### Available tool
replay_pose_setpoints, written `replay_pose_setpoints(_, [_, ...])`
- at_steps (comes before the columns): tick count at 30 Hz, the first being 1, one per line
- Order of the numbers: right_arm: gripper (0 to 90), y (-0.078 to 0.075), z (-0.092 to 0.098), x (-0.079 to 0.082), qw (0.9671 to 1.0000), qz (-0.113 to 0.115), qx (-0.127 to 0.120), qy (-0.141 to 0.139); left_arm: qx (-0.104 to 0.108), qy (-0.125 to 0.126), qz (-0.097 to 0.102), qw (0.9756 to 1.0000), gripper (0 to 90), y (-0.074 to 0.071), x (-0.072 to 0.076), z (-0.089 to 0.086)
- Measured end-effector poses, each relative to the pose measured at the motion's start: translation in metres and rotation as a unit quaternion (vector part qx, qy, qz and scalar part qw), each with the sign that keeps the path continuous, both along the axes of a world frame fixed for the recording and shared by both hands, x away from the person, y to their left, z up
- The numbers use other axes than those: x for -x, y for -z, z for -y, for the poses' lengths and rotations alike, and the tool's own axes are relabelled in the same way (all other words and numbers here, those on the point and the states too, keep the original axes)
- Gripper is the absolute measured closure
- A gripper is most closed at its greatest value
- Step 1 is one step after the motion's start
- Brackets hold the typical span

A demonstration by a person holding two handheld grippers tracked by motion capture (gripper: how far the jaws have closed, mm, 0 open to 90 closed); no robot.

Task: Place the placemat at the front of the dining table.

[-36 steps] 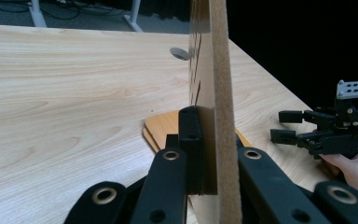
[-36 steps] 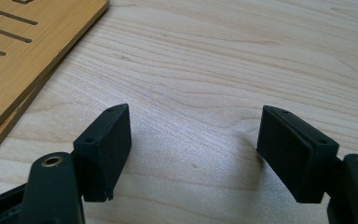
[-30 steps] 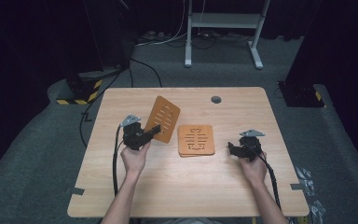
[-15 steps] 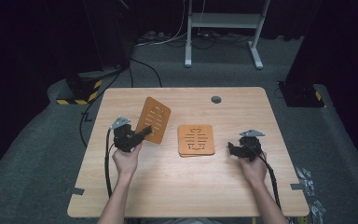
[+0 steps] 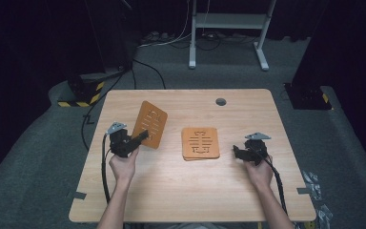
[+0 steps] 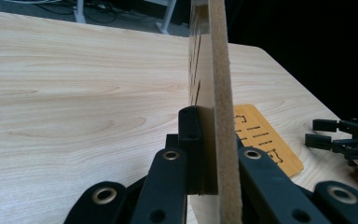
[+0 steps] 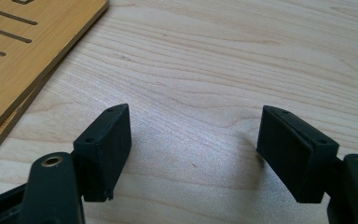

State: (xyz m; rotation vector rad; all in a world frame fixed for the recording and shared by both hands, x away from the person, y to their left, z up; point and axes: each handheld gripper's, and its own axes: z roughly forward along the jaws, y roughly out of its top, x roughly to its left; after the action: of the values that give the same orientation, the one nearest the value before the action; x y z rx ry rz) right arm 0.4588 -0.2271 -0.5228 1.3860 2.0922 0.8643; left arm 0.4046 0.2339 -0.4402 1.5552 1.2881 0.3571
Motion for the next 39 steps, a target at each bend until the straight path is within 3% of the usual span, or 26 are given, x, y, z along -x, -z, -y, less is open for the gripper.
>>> replay_pose_setpoints(21, [25.8,0.000,0.000,0.000,1.0000,0.000,0.000,0.001,-0.014,-0.024,-0.020,0.9994,86.1,0.014,0.001,-0.012])
replay_pose_setpoints(28, [25.8,0.000,0.000,0.000,1.0000,0.002,0.000,0.002,-0.028,-0.030,-0.028,0.9988,86.1,0.020,0.000,-0.014])
replay_pose_setpoints(39, [25.8,0.000,0.000,0.000,1.0000,0.002,0.000,0.002,-0.028,-0.040,-0.045,0.9978,86.0,0.031,-0.003,-0.018])
